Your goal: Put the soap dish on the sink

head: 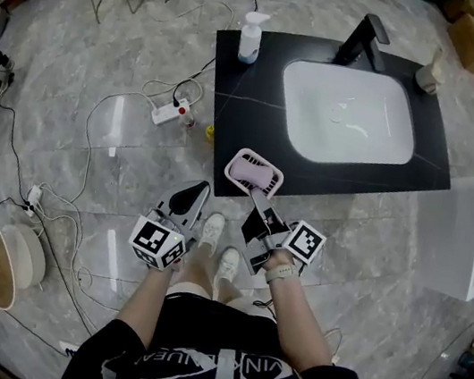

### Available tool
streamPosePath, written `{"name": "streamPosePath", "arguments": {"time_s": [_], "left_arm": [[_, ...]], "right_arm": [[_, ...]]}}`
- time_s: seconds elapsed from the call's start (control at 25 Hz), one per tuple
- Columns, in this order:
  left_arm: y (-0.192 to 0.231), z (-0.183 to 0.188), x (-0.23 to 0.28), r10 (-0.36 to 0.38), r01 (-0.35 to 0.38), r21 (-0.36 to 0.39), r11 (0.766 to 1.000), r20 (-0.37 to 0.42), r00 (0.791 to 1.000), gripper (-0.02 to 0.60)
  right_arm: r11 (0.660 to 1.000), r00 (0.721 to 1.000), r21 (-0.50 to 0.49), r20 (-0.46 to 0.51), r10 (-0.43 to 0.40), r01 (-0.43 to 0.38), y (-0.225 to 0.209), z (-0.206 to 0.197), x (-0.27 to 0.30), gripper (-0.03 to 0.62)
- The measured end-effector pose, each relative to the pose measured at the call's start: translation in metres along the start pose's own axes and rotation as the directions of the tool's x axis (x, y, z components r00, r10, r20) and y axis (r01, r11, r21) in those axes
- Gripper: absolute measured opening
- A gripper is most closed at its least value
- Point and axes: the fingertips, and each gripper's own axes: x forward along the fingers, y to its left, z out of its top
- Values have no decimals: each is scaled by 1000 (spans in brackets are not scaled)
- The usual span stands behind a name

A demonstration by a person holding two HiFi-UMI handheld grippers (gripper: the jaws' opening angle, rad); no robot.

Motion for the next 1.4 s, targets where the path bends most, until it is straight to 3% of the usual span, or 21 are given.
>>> {"name": "streamPosePath", "arguments": {"time_s": [0.36, 0.52, 0.76, 1.0, 1.4], "left_arm": [[-9, -8, 18, -66, 65, -27, 998, -38, 997, 14], [-18, -4, 24, -103, 102, -35, 994, -41, 994, 14], [-29, -10, 34, -148, 145, -42, 989, -84, 985, 14], [-56, -19, 49, -240, 242, -11, 970, -164, 957, 14], [-80, -37, 68, -308, 321, 6, 947, -274, 911, 14]], "right_arm": [[992, 994, 63, -8, -113, 114, 5, 0, 20, 94], [985, 992, 113, -22, -126, 128, 12, -1, 28, 97], [980, 997, 186, -32, -70, 74, 22, 1, 37, 223], [963, 999, 271, -33, 16, -7, 32, 2, 40, 291], [970, 998, 242, -55, -20, 33, 33, -2, 41, 311]]}}
